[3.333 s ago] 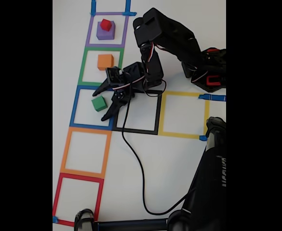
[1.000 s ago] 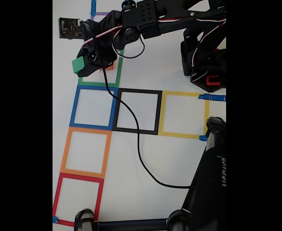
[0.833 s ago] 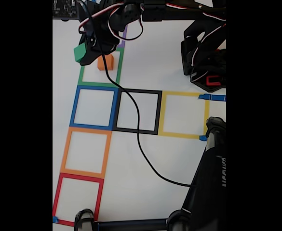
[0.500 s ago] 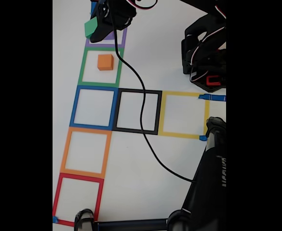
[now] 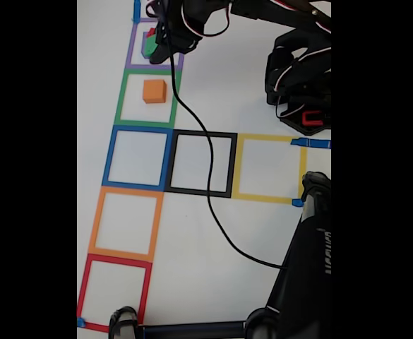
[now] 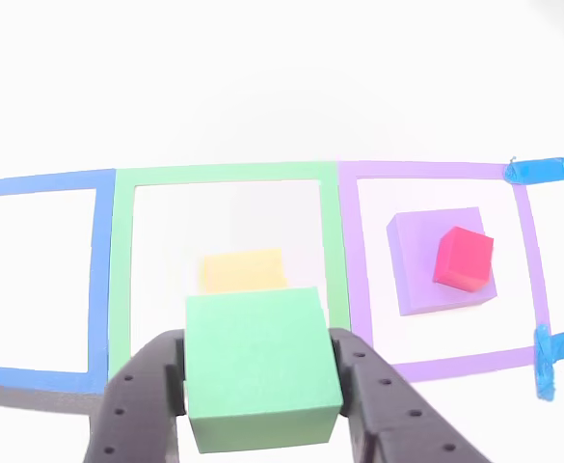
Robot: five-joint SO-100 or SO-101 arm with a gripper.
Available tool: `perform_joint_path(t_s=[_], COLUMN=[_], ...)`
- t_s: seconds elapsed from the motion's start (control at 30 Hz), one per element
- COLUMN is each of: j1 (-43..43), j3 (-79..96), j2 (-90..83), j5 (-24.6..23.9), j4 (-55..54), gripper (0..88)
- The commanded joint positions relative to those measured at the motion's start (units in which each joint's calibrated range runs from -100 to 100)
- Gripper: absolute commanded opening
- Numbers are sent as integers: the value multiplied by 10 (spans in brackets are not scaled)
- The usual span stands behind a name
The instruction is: Tower of hanoi
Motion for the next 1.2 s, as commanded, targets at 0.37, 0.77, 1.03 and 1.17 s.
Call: perform_joint_path(t_s=[0.37,0.77,1.03,1.17], j1=[-16,-17,-10,-3], j3=[264,331,345,360], j2=[78,239,294,312], j5=[4,4,4,4], j4=[-456,-731,-808,-844], gripper=[46,48,48,48])
